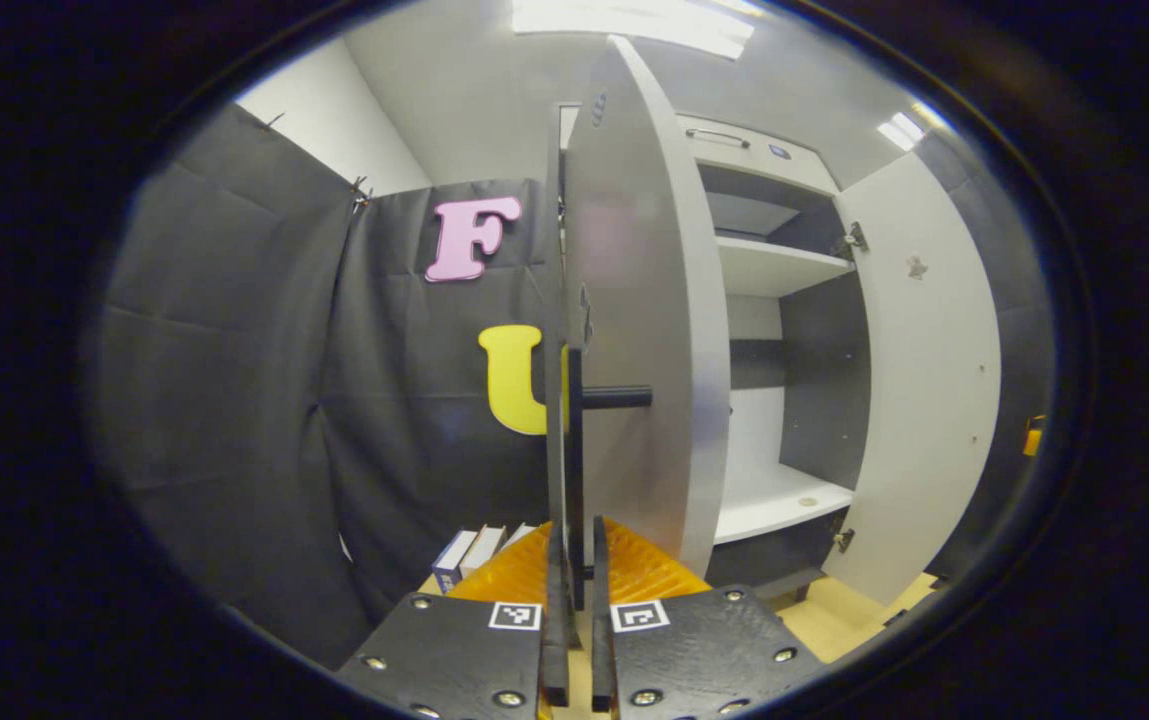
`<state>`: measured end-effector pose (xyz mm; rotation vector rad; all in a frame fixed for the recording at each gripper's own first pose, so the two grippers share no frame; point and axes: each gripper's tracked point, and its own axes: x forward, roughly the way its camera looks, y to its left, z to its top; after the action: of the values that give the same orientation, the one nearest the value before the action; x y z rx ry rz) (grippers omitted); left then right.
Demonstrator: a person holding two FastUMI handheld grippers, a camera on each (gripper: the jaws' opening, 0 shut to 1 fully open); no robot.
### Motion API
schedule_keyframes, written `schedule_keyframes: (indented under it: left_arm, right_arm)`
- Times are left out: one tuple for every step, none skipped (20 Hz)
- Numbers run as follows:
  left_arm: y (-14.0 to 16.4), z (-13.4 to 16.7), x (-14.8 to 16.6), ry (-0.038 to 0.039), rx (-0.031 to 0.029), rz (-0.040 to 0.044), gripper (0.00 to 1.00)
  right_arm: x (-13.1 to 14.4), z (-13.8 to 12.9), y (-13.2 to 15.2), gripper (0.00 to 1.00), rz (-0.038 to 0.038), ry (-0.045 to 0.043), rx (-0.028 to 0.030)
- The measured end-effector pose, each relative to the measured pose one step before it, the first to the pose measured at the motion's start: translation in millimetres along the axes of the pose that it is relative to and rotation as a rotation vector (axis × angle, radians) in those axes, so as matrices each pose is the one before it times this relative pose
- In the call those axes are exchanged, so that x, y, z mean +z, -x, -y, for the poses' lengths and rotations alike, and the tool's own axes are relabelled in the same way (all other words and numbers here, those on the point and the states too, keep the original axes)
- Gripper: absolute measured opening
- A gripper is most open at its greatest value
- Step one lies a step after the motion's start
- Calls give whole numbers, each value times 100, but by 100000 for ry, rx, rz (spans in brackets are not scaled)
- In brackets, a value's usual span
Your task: Open the right door of the double-door shoe cabinet with the right hand, and open the left door with the left hand.
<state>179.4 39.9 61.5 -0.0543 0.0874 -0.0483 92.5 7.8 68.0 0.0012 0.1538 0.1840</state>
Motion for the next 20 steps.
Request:
schedule_keyframes:
  left_arm:
    - [132,-1597,3,-717,3959,555,8]
    - [-146,-446,-193,2009,-170,-40,7]
    - [198,146,38,3704,-2349,183,7]
    - [268,759,-34,4260,-3000,874,0]
    - [147,647,169,2209,-1743,1079,3]
    - [166,-278,204,249,-817,948,3]
    - [261,-62,172,36,-577,781,0]
    - [377,202,323,79,-1432,1632,0]
    - [469,35,478,-1498,-244,1128,3]
    - [769,370,155,-1071,-580,411,0]
    - [894,330,439,-1234,152,881,4]
    - [749,269,468,-1613,269,1478,0]
    - [734,352,482,-1748,537,1550,0]
    - [729,188,475,-1572,1099,1311,4]
    - [694,210,448,-853,1777,819,4]
    - [752,376,199,-193,1310,209,4]
    - [639,534,52,-6,849,-418,0]
    - [973,781,-148,-204,484,-526,4]
    - [737,684,-120,-966,256,-499,4]
    - [545,500,-153,-1657,50,-455,4]
  right_arm:
    - [50,-51,-42,99,805,-172,26]
    - [115,-157,-160,99,596,-571,59]
    - [23,-121,-31,99,609,-835,-229]
    - [68,-123,-41,99,479,-839,-686]
    - [129,-48,-46,96,926,-739,-1117]
    - [142,-14,-9,96,1068,-563,-1430]
    - [64,146,-80,96,785,-288,-1650]
    - [187,115,32,96,1313,108,-1467]
    - [251,205,-233,96,1817,394,-1375]
    - [309,84,-275,96,1747,884,-135]
    - [135,132,-206,99,705,1395,358]
    - [85,238,-81,99,245,1412,102]
    - [-2,321,90,99,244,862,-557]
    - [59,-45,202,99,222,512,223]
    - [23,-157,-12,99,-313,131,878]
    - [-49,-129,159,99,-412,-245,1051]
    - [-62,-58,96,100,-296,-260,645]
    - [24,-38,143,99,253,261,669]
    - [87,144,-121,99,756,626,-27]
    - [55,243,-85,99,630,743,-634]
